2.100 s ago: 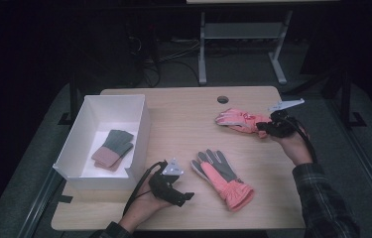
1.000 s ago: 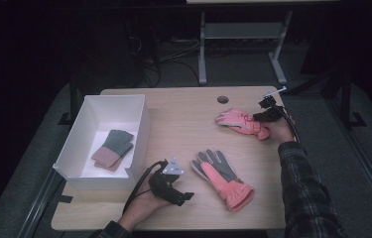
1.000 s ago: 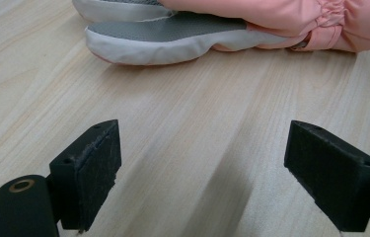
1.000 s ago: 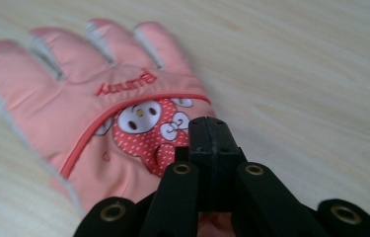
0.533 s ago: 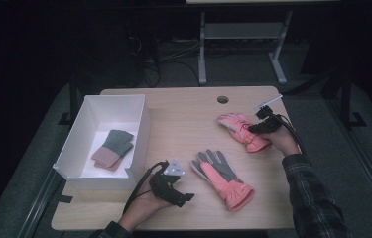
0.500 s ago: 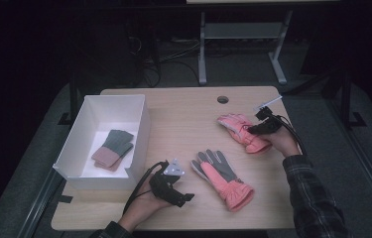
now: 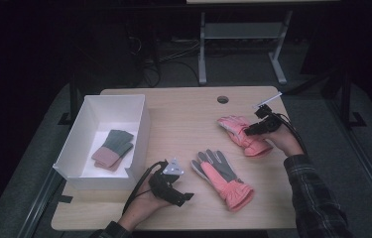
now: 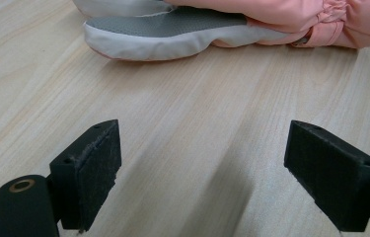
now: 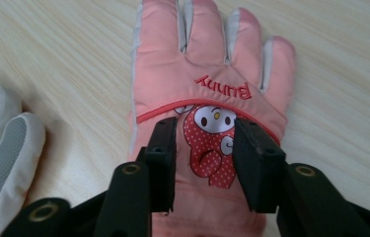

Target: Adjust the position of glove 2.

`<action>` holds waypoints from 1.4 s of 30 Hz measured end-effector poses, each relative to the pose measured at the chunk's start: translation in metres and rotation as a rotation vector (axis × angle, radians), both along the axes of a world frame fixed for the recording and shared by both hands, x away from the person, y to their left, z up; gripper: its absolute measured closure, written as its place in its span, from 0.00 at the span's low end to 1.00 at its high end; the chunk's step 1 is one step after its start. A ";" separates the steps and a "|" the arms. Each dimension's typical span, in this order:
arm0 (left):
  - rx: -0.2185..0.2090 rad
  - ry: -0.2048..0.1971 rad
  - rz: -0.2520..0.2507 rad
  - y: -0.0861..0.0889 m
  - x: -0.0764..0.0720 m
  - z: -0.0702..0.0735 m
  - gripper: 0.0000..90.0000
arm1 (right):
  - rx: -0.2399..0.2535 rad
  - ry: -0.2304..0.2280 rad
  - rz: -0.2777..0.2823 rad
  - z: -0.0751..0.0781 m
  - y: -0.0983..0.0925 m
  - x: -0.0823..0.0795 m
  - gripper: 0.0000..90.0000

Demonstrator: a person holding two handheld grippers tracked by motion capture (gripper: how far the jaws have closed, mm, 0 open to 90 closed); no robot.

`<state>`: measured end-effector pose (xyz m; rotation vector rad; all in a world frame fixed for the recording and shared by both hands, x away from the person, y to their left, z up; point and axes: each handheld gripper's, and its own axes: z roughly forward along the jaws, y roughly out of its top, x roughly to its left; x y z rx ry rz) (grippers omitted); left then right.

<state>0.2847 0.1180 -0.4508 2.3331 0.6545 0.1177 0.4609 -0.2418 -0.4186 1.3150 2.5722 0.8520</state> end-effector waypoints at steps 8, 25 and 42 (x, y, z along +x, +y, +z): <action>0.006 0.010 -0.001 0.000 0.001 -0.002 0.15 | -0.004 0.059 0.007 -0.025 0.006 0.008 0.70; 0.007 0.009 0.002 0.000 0.001 -0.002 0.15 | 0.087 -0.031 -0.015 -0.021 -0.007 -0.006 0.99; 0.014 0.010 0.004 0.000 0.003 -0.002 0.15 | 0.156 -0.099 -0.061 0.027 -0.032 -0.053 0.99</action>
